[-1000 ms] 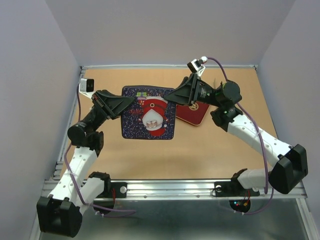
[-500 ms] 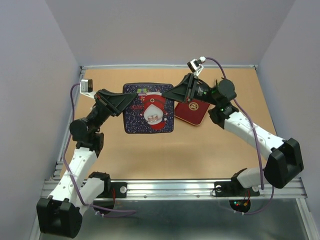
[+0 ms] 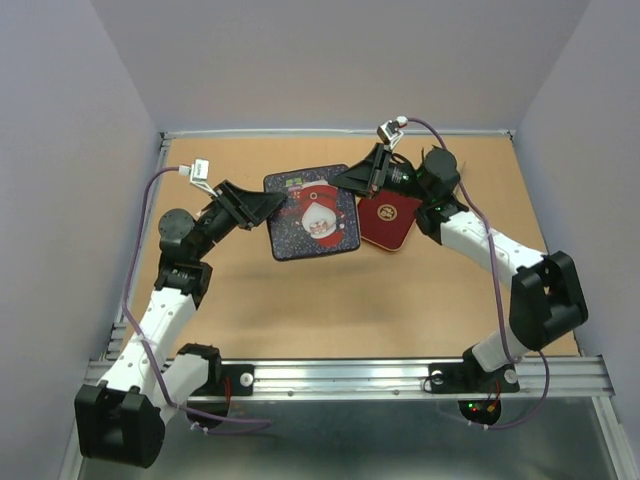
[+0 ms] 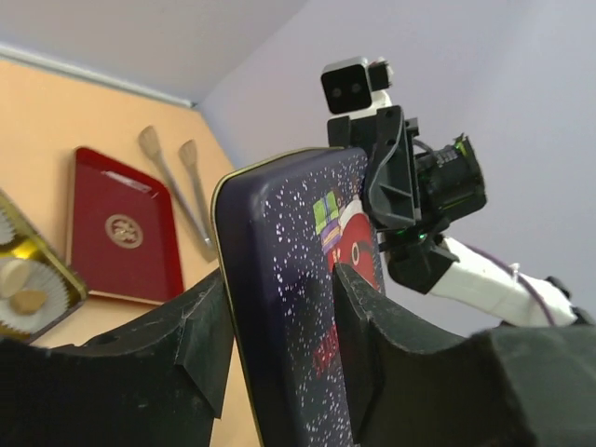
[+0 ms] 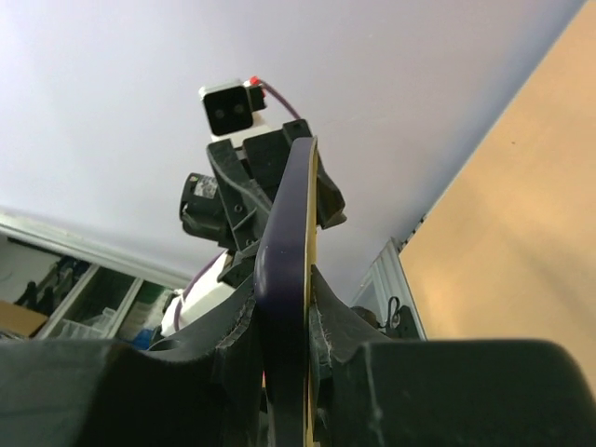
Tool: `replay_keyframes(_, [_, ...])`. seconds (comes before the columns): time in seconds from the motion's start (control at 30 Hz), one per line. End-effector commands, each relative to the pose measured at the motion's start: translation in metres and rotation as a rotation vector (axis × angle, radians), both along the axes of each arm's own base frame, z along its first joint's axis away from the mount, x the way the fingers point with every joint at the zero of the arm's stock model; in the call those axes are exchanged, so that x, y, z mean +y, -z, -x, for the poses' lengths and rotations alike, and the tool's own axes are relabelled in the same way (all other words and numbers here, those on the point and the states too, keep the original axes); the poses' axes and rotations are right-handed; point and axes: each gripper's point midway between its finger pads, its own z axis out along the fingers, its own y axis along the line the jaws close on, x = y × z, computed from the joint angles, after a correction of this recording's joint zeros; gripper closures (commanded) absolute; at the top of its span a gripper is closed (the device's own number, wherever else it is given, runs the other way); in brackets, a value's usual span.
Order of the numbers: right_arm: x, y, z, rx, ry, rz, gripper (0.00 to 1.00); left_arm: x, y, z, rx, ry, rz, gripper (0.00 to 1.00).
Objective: Pack the chocolate
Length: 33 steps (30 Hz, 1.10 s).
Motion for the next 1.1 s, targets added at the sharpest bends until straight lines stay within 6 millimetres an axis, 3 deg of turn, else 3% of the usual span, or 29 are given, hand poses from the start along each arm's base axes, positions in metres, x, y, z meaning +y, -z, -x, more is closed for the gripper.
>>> replay_keyframes(0.0, [-0.002,0.006,-0.018,-0.008,0.009,-0.002,1.0,0.002,0.003,-0.002,-0.082,-0.023,-0.085,0.44])
replay_keyframes(0.2, [-0.007,0.038,-0.048,0.042,0.022,0.013,0.99,0.014,0.024,-0.013,-0.051,-0.072,-0.113,0.4])
replay_keyframes(0.5, [-0.01,0.064,-0.084,0.075,0.011,0.004,1.0,0.022,0.054,-0.03,-0.008,-0.095,-0.181,0.37])
replay_keyframes(0.63, [-0.015,0.072,-0.108,0.083,0.041,-0.014,1.0,0.027,0.074,-0.048,0.038,-0.129,-0.214,0.37])
replay_keyframes(0.67, [-0.017,0.086,-0.118,0.12,0.045,-0.014,1.0,0.028,0.08,-0.051,0.041,-0.13,-0.23,0.37])
replay_keyframes(0.73, [-0.017,0.084,-0.127,0.096,0.04,-0.04,1.0,0.028,0.093,-0.061,0.076,-0.13,-0.247,0.37])
replay_keyframes(0.77, [-0.015,0.095,-0.133,0.125,0.03,-0.042,1.0,0.028,0.097,-0.064,0.082,-0.131,-0.256,0.37])
replay_keyframes(0.8, [-0.016,0.087,-0.133,0.102,0.025,-0.05,1.0,0.028,0.1,-0.067,0.09,-0.132,-0.263,0.37])
replay_keyframes(0.83, [-0.015,0.101,-0.142,0.124,0.028,-0.045,1.0,0.028,0.108,-0.074,0.102,-0.132,-0.28,0.37])
replay_keyframes(0.93, [-0.015,0.114,-0.157,0.132,0.034,-0.041,1.0,0.028,0.114,-0.085,0.113,-0.133,-0.299,0.36])
replay_keyframes(1.07, [-0.016,0.135,-0.168,0.163,0.043,-0.03,1.0,0.029,0.139,-0.102,0.168,-0.14,-0.331,0.36])
